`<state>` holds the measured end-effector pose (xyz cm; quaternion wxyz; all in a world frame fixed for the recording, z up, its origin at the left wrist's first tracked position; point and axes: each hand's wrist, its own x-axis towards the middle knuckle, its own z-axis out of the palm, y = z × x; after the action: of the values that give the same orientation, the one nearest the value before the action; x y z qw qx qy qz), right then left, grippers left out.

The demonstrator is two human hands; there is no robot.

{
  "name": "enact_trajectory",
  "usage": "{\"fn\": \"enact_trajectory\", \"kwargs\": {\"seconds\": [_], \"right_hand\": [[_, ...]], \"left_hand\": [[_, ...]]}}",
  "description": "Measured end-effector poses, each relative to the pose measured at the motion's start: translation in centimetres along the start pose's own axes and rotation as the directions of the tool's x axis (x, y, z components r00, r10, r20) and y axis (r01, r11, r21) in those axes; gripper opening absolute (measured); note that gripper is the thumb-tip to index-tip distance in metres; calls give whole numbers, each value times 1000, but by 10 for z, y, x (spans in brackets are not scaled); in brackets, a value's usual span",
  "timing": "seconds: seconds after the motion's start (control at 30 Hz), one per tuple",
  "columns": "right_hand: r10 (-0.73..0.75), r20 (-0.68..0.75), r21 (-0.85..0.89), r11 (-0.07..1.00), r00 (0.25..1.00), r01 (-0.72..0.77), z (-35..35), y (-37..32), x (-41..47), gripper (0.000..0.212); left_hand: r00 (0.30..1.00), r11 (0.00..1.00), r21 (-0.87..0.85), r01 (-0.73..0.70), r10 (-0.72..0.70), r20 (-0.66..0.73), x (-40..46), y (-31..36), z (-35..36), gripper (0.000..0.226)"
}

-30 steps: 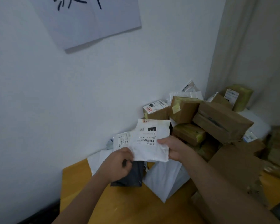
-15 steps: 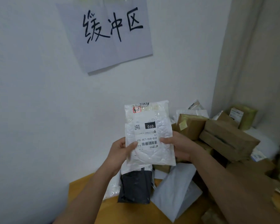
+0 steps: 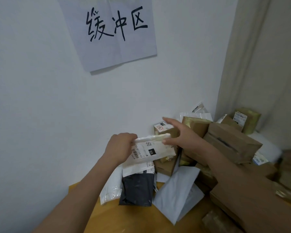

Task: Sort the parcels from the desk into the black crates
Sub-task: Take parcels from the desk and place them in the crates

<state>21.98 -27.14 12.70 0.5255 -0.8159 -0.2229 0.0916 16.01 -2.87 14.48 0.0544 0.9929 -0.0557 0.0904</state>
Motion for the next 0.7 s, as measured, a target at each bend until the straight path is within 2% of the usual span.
{"fn": "enact_trajectory", "kwargs": {"seconds": [0.03, 0.1, 0.13, 0.2, 0.23, 0.27, 0.33, 0.37, 0.4, 0.43, 0.47, 0.53, 0.57, 0.6, 0.7], "right_hand": [[-21, 54, -27, 999, 998, 22, 3, -2, 1, 54], [-31, 65, -67, 997, 997, 35, 12, -8, 0, 9], [-36, 23, -61, 997, 999, 37, 15, -8, -1, 17], [6, -116, 29, 1000, 993, -3, 21, -7, -2, 24], [74, -185, 155, 987, 980, -45, 25, -6, -3, 20], [162, -221, 331, 940, 962, -82, 28, -6, -4, 15], [344, -151, 700, 699, 927, -145, 35, -7, -4, 11], [375, -94, 814, 563, 922, -146, 37, -8, -4, 11], [374, -43, 880, 454, 926, -143, 39, -10, -5, 13], [359, 1, 916, 375, 933, -145, 41, -12, -7, 16], [334, 42, 929, 334, 942, -159, 42, -15, -9, 18], [295, 109, 922, 327, 949, -208, 45, -17, -14, 23], [284, 137, 907, 348, 949, -235, 44, -16, -15, 25], [270, 160, 890, 376, 950, -256, 42, -16, -18, 27], [201, 204, 823, 495, 958, -279, 28, -11, -26, 32]], "left_hand": [[999, 999, 25, -36, 36, -20, 1, 4, -4, 25], [984, 994, -74, -77, 64, -164, 3, 4, -3, 24], [961, 990, -128, -58, 21, -274, 3, 2, -1, 33], [886, 959, -264, 106, -211, -413, -1, 7, 0, 68], [836, 902, -379, 209, -366, -409, -5, 12, -2, 83], [792, 805, -510, 304, -511, -334, -8, 17, -3, 95], [740, 519, -728, 447, -672, -24, -12, 24, 0, 111], [726, 340, -797, 500, -666, 172, -14, 25, 3, 113], [722, 154, -831, 534, -594, 354, -17, 27, 7, 110], [732, -21, -829, 558, -459, 504, -19, 28, 11, 100], [748, -165, -807, 567, -308, 588, -22, 31, 13, 83], [794, -384, -767, 514, -125, 595, -24, 35, 16, 50], [827, -444, -767, 463, -93, 554, -23, 35, 16, 44], [856, -455, -789, 413, -103, 507, -22, 33, 17, 45], [906, -386, -862, 328, -131, 403, -21, 24, 9, 46]]}}
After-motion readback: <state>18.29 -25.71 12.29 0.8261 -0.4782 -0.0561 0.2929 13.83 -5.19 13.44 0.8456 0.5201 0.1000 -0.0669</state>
